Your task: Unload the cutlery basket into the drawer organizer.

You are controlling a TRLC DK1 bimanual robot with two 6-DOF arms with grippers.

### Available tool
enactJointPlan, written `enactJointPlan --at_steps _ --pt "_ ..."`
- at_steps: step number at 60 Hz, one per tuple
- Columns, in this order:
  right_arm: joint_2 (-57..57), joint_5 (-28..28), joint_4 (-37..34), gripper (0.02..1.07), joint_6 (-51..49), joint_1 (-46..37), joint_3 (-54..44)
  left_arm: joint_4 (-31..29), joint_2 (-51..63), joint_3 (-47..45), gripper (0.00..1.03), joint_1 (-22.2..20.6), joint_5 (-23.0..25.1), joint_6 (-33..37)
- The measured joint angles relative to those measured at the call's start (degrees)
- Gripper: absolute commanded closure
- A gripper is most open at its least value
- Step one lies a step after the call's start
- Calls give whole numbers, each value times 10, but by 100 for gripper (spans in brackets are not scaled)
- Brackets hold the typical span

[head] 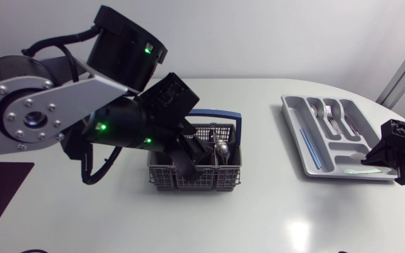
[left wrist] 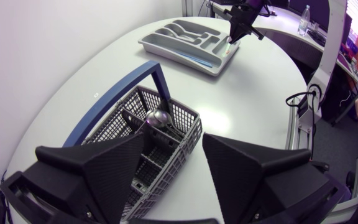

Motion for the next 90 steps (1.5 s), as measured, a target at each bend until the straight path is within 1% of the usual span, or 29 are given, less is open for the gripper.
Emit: enactJointPlan --at_steps 10,14,23,28,31,34,35,36,38,42,47,58,62,67,76,78,83,90 --pt "33 56 39 92 -37 1 5 1 10 -3 36 -9 -9 12" --pt "43 78 49 89 -47 1 11 3 16 -4 36 -13 -9 15" --pt "61 99 71 89 -55 8 24 10 21 -7 36 -15 -15 15" --pt "75 104 91 82 -48 17 26 13 28 -7 36 -16 -15 15" --pt "82 103 103 76 -39 21 26 14 31 -7 36 -16 -16 15" --pt "83 96 112 60 -26 24 26 15 35 -8 36 -17 -18 17" --pt "83 93 113 60 -22 24 26 16 36 -8 36 -18 -19 18" --pt "83 90 114 51 -17 24 27 16 36 -8 36 -19 -19 20" --pt "82 81 116 42 -4 24 28 17 38 -9 36 -20 -19 21" --pt "74 59 120 38 17 24 28 27 42 -11 36 -24 -19 23" --pt "44 31 121 32 45 25 14 57 50 -19 36 -31 -20 23" --pt "-34 -24 121 31 116 41 -40 136 95 -42 36 -44 -40 24" --pt "-64 -48 125 31 145 56 -75 169 120 -48 37 -45 -52 23" --pt "-96 -72 133 31 174 71 -120 196 139 -48 37 -46 -65 14" --pt "-163 -94 177 31 226 99 -211 216 160 -43 37 -52 -78 -24" --pt "-178 -98 181 30 235 106 -226 218 164 -40 37 -52 -79 -31" --pt "-212 -103 184 30 256 121 -254 220 172 -32 37 -52 -79 -50" --pt "-263 -113 186 29 284 145 -290 229 177 -19 37 -49 -93 -70"
